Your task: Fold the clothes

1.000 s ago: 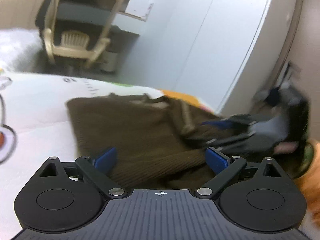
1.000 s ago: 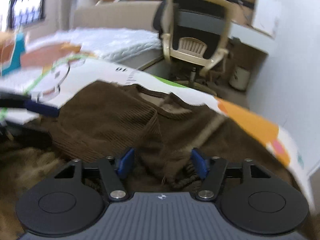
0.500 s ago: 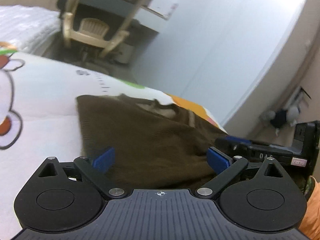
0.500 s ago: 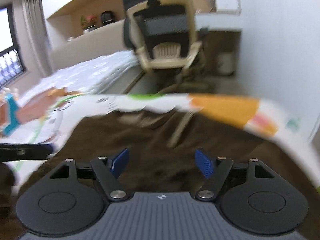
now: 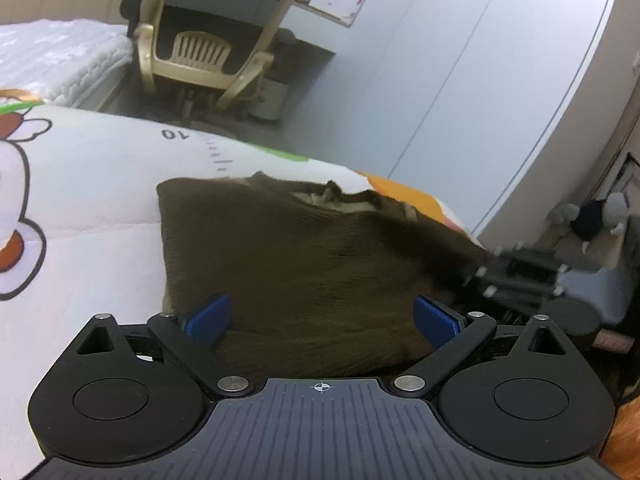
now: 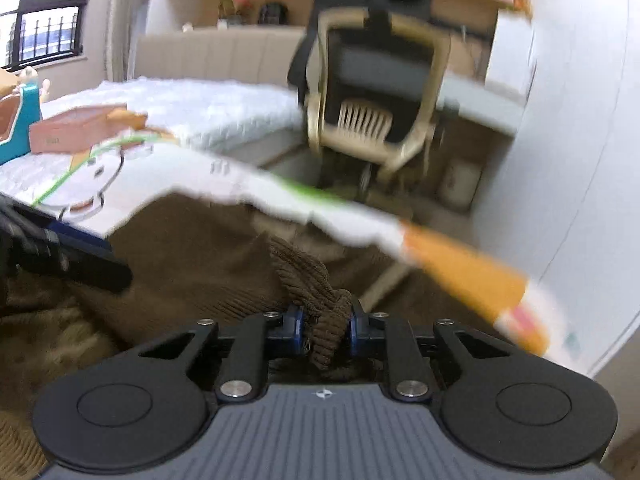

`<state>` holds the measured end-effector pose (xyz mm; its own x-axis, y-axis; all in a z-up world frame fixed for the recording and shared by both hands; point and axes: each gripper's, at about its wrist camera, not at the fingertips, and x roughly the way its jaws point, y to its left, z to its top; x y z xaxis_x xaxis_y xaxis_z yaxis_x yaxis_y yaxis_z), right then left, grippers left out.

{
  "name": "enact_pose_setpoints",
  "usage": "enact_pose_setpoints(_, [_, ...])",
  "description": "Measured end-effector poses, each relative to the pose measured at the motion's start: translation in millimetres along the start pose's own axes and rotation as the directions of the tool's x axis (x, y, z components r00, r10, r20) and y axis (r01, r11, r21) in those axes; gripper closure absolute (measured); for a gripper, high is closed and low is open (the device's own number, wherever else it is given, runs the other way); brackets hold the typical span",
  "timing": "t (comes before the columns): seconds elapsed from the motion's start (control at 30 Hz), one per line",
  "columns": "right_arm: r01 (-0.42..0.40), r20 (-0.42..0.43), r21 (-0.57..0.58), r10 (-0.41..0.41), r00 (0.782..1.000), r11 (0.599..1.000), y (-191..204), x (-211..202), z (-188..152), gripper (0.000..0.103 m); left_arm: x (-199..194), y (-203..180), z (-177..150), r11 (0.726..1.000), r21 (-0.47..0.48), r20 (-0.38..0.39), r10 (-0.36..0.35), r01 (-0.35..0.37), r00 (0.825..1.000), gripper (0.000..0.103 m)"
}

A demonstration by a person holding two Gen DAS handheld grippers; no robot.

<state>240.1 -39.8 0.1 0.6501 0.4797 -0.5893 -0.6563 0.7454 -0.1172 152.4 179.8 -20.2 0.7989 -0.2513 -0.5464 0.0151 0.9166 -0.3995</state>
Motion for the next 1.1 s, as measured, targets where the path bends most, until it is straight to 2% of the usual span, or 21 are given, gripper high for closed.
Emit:
enact_pose_setpoints(0.1, [0.027, 0.003, -0.003, -0.027, 1.000, 1.000, -9.8, 8.7, 16.2, 0.082, 1.6, 1.3, 0.5, 1.000, 0.004, 0.015, -0.028, 0.027, 1.000, 0.002])
enact_pose_setpoints(0.13, [0.036, 0.004, -0.004, -0.036, 0.999, 0.999, -13.0, 11.5, 21.7, 0.073, 4.1, 2.3, -0.2, 1.000, 0.005, 0.009, -0.029, 0.029, 1.000, 0.002])
enact_pose_setpoints(0.17, [0.042, -0.039, 0.038, -0.041, 0.998, 0.998, -20.5, 24.6, 18.6, 0.067, 7.1, 3.5, -1.3, 1.000, 0.006, -0.002, -0.026, 0.026, 1.000, 0.002])
enact_pose_setpoints(0.2, [0.046, -0.069, 0.070, -0.041, 0.997, 0.997, -27.5, 32.2, 13.8, 0.066, 10.2, 4.7, -2.3, 1.000, 0.007, -0.012, -0.022, 0.022, 1.000, 0.002])
enact_pose_setpoints(0.27, [0.019, -0.065, 0.174, -0.008, 0.998, 0.984, -45.8, 25.3, 4.9, 0.061, 15.1, 6.5, -3.9, 1.000, 0.015, -0.030, -0.016, 0.016, 0.999, 0.002])
enact_pose_setpoints(0.3, [-0.008, -0.033, 0.233, 0.016, 0.999, 0.972, -57.4, 9.5, 3.2, 0.058, 16.5, 6.8, -4.3, 1.000, 0.024, -0.035, -0.011, 0.012, 0.999, 0.002])
enact_pose_setpoints(0.37, [-0.015, 0.075, 0.306, -0.008, 0.997, 0.952, -81.3, -40.0, -1.1, 0.038, 17.4, 6.1, -4.1, 0.999, 0.039, -0.039, -0.005, 0.007, 0.999, 0.001])
enact_pose_setpoints(0.43, [0.055, 0.134, 0.347, -0.108, 0.985, 0.936, -104.6, -87.1, -13.1, 0.026, 18.2, 7.3, -4.4, 0.999, 0.035, -0.040, -0.010, 0.012, 0.999, 0.001])
enact_pose_setpoints(0.5, [0.137, 0.123, 0.432, -0.209, 0.970, 0.891, -133.5, -127.1, -36.7, 0.025, 18.9, 9.1, -4.9, 1.000, 0.021, -0.035, -0.018, 0.018, 0.999, 0.000])
enact_pose_setpoints(0.6, [0.199, 0.015, 0.601, -0.260, 0.966, 0.774, -170.4, -155.6, -89.9, 0.027, 20.2, 9.4, -6.6, 1.000, 0.018, -0.026, -0.018, 0.018, 0.999, 0.000])
enact_pose_setpoints(0.67, [0.195, -0.031, 0.687, -0.240, 0.970, 0.700, -179.3, -158.7, -121.5, 0.033, 20.2, 9.2, -7.2, 1.000, 0.022, -0.024, -0.015, 0.015, 1.000, 0.000])
enact_pose_setpoints(0.73, [0.164, -0.043, 0.752, -0.201, 0.979, 0.638, -181.9, -155.9, -147.2, 0.033, 19.2, 8.5, -7.0, 1.000, 0.021, -0.025, -0.011, 0.011, 1.000, 0.000])
enact_pose_setpoints(0.77, [0.130, -0.033, 0.789, -0.171, 0.985, 0.600, -186.8, -154.6, -160.6, 0.033, 18.5, 8.5, -6.7, 1.000, 0.017, -0.027, -0.010, 0.010, 1.000, 0.000])
enact_pose_setpoints(0.83, [0.058, -0.002, 0.833, -0.102, 0.995, 0.551, -191.1, -143.6, -173.5, 0.033, 16.3, 8.6, -5.7, 1.000, 0.008, -0.031, -0.010, 0.010, 0.999, 0.000])
enact_pose_setpoints(0.87, [0.027, 0.015, 0.834, -0.072, 0.997, 0.550, -190.3, -135.3, -174.2, 0.034, 15.3, 8.8, -4.8, 1.000, 0.005, -0.033, -0.011, 0.011, 0.999, 0.000])
enact_pose_setpoints(0.9, [0.017, 0.024, 0.818, -0.063, 0.998, 0.575, -186.2, -128.8, -169.2, 0.038, 14.3, 9.0, -4.0, 1.000, 0.002, -0.036, -0.012, 0.012, 0.999, 0.000])
enact_pose_setpoints(0.97, [-0.019, 0.053, 0.759, -0.033, 0.998, 0.650, -173.4, -115.5, -142.1, 0.058, 12.4, 8.9, -2.1, 1.000, -0.002, -0.041, -0.016, 0.015, 0.999, 0.000])
enact_pose_setpoints(1.1, [-0.107, 0.141, 0.594, 0.027, 0.990, 0.797, -139.2, -96.0, -69.0, 0.075, 3.4, 9.2, 1.6, 1.000, -0.002, -0.031, -0.024, 0.023, 0.999, 0.000])
